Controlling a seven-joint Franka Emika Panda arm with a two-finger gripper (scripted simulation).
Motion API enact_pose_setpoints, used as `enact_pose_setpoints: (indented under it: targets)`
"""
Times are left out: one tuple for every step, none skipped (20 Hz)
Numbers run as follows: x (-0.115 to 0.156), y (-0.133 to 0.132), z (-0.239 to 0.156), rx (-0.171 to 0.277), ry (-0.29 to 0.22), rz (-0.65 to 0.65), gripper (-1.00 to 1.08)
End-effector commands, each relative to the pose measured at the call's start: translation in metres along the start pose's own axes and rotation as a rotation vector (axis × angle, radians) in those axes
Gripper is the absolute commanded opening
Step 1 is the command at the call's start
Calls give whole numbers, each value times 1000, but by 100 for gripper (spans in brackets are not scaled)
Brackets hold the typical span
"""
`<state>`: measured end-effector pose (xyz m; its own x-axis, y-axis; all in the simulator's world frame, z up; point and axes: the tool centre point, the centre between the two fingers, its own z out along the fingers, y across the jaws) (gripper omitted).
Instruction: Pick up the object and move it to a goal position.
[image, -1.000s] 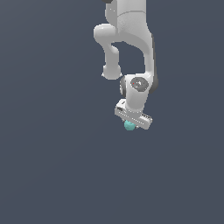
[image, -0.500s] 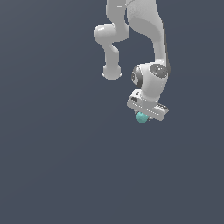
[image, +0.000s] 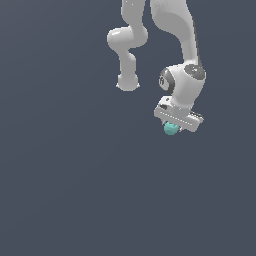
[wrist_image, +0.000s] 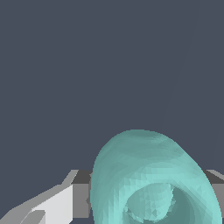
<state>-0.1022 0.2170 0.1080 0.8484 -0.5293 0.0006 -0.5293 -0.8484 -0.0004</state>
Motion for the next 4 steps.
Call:
enact_pose_setpoints:
  targets:
    - [0,-1,-1,-1,0,2,-100]
    - [1,0,0,-1,0,2,-100]
    - [1,0,0,-1,0,2,-100]
    - [2,0,1,-1,0,2,-100]
